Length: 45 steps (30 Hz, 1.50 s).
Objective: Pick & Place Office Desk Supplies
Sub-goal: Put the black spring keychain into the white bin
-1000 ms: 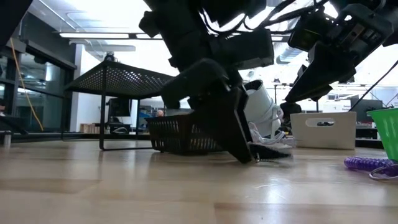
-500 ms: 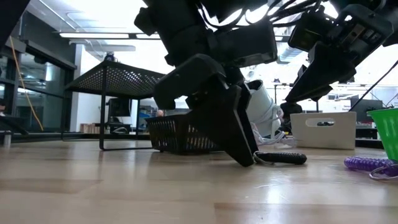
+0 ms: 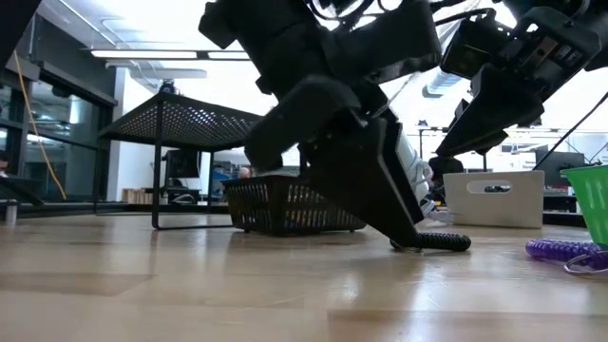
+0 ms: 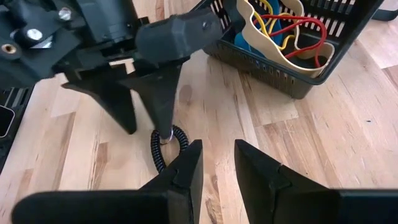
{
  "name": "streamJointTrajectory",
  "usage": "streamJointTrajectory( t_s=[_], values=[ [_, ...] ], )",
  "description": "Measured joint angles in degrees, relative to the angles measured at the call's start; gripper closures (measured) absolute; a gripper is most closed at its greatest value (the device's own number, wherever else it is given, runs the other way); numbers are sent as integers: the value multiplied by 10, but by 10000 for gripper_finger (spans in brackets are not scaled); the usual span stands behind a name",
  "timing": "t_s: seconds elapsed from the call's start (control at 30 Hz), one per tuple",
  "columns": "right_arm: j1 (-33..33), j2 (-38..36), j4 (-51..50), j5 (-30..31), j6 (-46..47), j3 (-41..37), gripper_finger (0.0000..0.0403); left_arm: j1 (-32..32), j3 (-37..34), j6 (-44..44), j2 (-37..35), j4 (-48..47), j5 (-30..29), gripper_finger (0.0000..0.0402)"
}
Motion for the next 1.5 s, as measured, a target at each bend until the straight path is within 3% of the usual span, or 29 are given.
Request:
streamJointTrajectory(
  t_s=[0.67,1.1,1.27,1.5],
  values=[
    [0,0,0,0,2,0,324,21,0,-38,-1,-1,59,179],
    [0,0,-1,-2,2,-1,324,21,1,-46,17,12,47,182],
    [0,0,-1,-2,2,-1,324,20,1,-47,17,12,43,214],
    [0,0,-1,-3,2,-1,324,20,1,-57,17,12,32,297]
  ],
)
